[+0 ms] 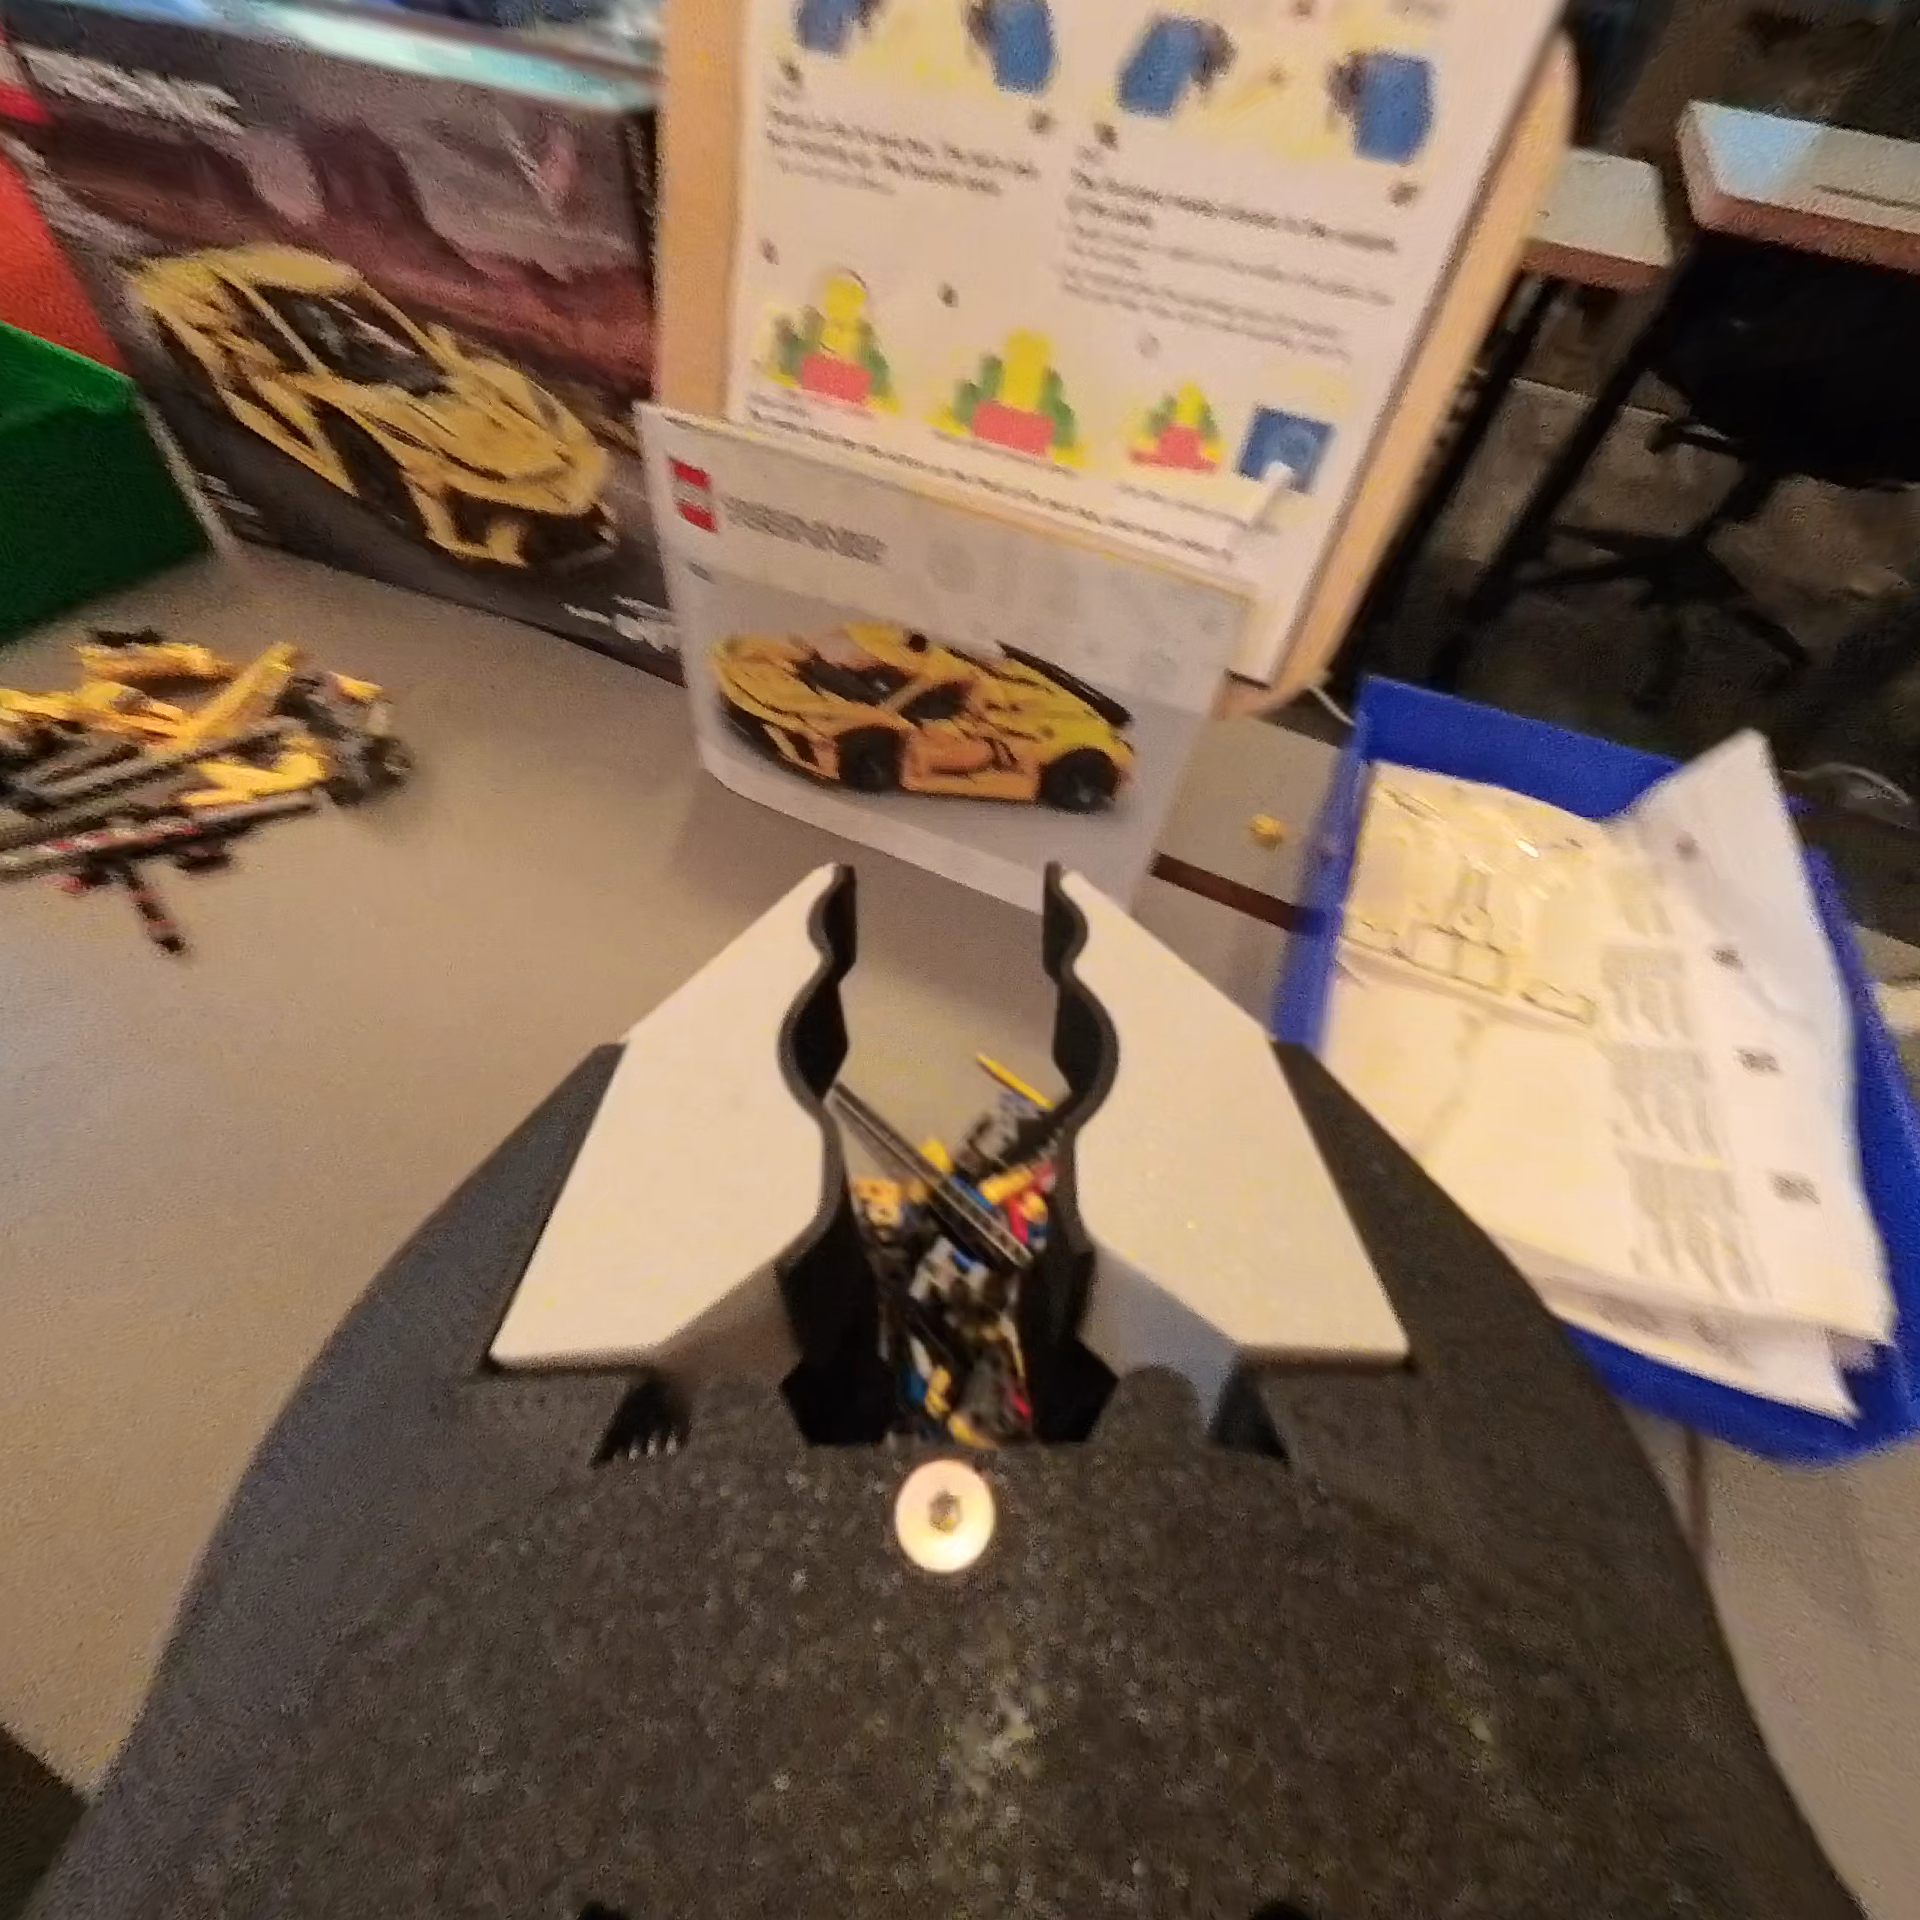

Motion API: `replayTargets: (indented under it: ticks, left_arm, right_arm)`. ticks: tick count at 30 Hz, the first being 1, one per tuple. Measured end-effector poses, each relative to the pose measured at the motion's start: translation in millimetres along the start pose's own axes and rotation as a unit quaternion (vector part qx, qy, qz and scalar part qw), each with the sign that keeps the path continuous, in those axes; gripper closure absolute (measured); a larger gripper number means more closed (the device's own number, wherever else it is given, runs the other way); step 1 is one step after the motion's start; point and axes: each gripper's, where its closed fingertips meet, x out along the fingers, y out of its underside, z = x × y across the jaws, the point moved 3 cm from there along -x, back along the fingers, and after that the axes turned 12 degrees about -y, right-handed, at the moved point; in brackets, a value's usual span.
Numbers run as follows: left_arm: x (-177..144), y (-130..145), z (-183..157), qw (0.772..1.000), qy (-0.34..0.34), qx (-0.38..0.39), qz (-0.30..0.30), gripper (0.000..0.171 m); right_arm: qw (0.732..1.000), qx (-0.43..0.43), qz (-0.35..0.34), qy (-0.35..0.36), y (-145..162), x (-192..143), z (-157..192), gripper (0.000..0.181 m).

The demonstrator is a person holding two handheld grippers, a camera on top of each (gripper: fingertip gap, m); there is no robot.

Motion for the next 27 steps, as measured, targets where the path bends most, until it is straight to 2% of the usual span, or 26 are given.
replayTargets:
  ticks: [3,6,9,12,15,18,22,27]
  left_arm:
    - [23.7,-19.3,-15.1,0.999,0.001,0.034,0.012,0.142]
    - [43.8,-16.7,-31.7,0.996,-0.016,0.080,0.045,0.140]
    - [53.7,5.4,-43.5,0.991,-0.037,0.109,0.064,0.135]
    - [54.6,42.3,-44.4,0.989,-0.046,0.081,0.112,0.135]
    - [55.0,71.1,-36.3,0.987,-0.063,0.056,0.140,0.135]
    - [70.6,78.3,-38.4,0.986,-0.058,0.045,0.148,0.135]
    - [125.6,70.7,-44.5,0.983,-0.036,0.077,0.165,0.135]
    - [205.2,66.4,-27.0,0.978,-0.058,0.071,0.187,0.135]
  right_arm:
    - [0.991,0.038,-0.025,-0.129,-15.4,49.5,45.4,0.157]
    - [0.965,0.071,-0.021,-0.251,-2.1,111.3,111.4,0.155]
    - [0.938,0.081,-0.018,-0.338,33.0,169.7,178.1,0.141]
    - [0.926,0.098,-0.001,-0.365,76.7,200.8,215.5,0.146]
    - [0.913,0.118,0.017,-0.389,91.6,199.7,226.9,0.145]
    - [0.936,0.062,0.022,-0.346,96.8,199.9,207.9,0.153]
    - [0.925,0.104,0.000,-0.366,83.3,193.6,200.6,0.155]
    - [0.905,0.146,-0.002,-0.401,83.4,190.4,204.1,0.158]
